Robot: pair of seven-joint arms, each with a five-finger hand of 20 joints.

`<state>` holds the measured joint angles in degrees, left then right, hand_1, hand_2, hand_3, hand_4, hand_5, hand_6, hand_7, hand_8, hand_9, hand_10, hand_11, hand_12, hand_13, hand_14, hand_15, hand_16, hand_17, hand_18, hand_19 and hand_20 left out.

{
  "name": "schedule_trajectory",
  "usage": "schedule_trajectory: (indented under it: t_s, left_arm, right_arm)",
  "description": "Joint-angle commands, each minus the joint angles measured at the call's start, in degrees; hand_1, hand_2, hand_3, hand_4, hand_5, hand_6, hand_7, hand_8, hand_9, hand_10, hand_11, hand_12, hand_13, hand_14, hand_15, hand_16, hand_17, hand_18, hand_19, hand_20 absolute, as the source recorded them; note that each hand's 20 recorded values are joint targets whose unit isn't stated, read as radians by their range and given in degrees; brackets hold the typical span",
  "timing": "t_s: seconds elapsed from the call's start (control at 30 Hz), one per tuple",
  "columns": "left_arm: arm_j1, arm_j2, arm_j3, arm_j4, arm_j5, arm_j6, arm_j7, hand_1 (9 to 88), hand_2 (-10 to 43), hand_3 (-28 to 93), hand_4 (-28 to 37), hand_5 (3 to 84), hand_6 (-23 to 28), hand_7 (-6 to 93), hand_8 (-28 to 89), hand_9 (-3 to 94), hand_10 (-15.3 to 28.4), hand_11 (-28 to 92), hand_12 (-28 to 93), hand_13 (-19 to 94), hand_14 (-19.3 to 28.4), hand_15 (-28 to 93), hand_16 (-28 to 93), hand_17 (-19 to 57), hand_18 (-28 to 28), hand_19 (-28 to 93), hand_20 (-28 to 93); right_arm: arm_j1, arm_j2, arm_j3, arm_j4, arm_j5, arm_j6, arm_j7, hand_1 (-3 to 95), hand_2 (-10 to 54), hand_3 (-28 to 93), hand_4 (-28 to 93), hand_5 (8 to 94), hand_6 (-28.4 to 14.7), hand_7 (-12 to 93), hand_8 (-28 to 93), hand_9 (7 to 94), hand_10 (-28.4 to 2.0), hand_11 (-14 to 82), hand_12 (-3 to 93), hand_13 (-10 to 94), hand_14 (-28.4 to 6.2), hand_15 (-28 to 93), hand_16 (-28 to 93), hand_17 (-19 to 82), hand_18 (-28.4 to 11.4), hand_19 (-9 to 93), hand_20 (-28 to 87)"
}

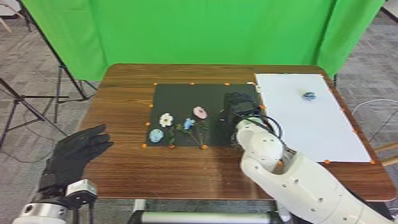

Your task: Arrange flowers

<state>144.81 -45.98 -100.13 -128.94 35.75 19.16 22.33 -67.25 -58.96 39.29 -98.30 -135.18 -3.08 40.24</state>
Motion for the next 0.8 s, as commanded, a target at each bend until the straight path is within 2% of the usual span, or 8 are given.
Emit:
schedule_trajectory:
  t_s: [0.03,0.13,0.33,0.47,0.53,0.6,0.77,0.8]
  left_arm:
    - [1.0,-0.06,0.26,-0.19,-0.45,0.30,0.38,27.8,4.8,83,-19.8,44.8,13.3,20.0,-11,40.6,22.3,40,10,30,28.4,68,-15,-9.1,22.3,61,9]
    - [1.1,0.13,0.41,-0.19,-0.49,0.32,0.67,27.8,4.8,83,-19.8,44.8,13.3,20.0,-11,40.6,22.3,40,10,30,28.4,68,-15,-9.1,22.3,61,9]
    - [0.4,0.22,0.92,0.00,-0.32,0.18,0.35,27.8,4.8,83,-20.0,44.8,13.3,19.9,-11,40.6,22.4,40,10,30,28.4,68,-15,-9.1,22.3,61,9]
    - [0.7,0.66,1.37,0.02,-0.76,0.68,1.34,27.8,4.9,83,-19.9,44.8,13.3,20.0,-11,40.6,22.4,40,10,30,28.4,68,-15,-9.1,22.4,61,9]
    - [0.9,0.68,1.32,0.03,-0.74,0.66,1.31,27.9,4.9,83,-20.0,44.8,13.3,20.0,-11,40.6,22.4,40,10,30,28.4,68,-15,-9.1,22.4,61,9]
    - [1.4,0.83,1.31,-0.04,-1.10,1.03,1.95,27.9,4.9,83,-20.0,44.8,13.3,20.0,-11,40.6,22.4,40,10,30,28.4,68,-15,-9.1,22.4,61,9]
    - [1.7,1.00,1.29,-0.03,-1.33,1.21,2.31,27.9,4.9,83,-20.0,44.8,13.3,20.0,-11,40.6,22.4,40,10,30,28.4,68,-15,-9.1,22.3,61,9]
    - [1.7,0.93,1.20,-0.07,-1.20,1.15,2.01,27.9,4.9,83,-20.0,44.8,13.3,20.0,-11,40.6,22.4,40,10,30,28.4,68,-15,-9.1,22.3,61,9]
  right_arm:
    - [0.7,0.5,0.6,-2.2,2.5,-1.1,1.3,34.9,-9.5,86,-24,67.9,-6.2,20,-12,61.2,-20.9,33.5,19.1,60,-14.2,82,20,41,-22.1,93,24]
    - [0.7,0.4,0.3,-2.7,2.7,-1.0,0.8,33.6,-8.8,85,-23,68.7,-6.6,21,-12,61.2,-21.7,33.8,19.3,60,-14.8,82,19,42,-22.2,93,28]
    - [1.6,0.2,-0.5,-2.6,1.5,-0.2,0.5,32.7,-7.6,84,-23,70.9,-6.7,21,-12,60.8,-22.5,34.4,19.5,60,-15.8,83,20,43,-22.1,93,29]
    - [2.7,0.3,-1.2,-2.1,1.1,0.3,0.9,31.8,-6.6,83,-23,71.5,-6.8,21,-12,60.0,-23.5,33.3,19.0,60,-16.5,83,20,43,-22.2,93,29]
    - [3.1,0.4,-1.2,-1.9,-0.1,0.1,0.8,31.4,-6.1,83,-23,71.3,-7.0,20,-12,59.8,-23.7,32.5,18.7,59,-16.6,83,20,43,-22.4,93,28]
    - [3.2,1.7,-2.3,-3.4,1.2,1.8,1.7,31.1,-5.9,83,-23,70.8,-7.0,20,-12,59.8,-23.9,31.8,18.5,60,-16.8,83,20,44,-22.4,93,29]
    - [2.8,2.3,-1.3,-4.1,1.5,1.3,0.9,30.9,-5.3,82,-23,70.0,-6.1,18,-12,60.4,-24.5,30.5,18.5,61,-16.7,83,20,48,-20.2,93,37]
    - [2.8,2.7,-1.7,-4.5,1.2,1.5,1.1,30.8,-5.1,82,-23,70.0,-6.1,18,-12,60.5,-24.6,30.5,18.5,62,-16.8,83,20,49,-20.1,93,37]
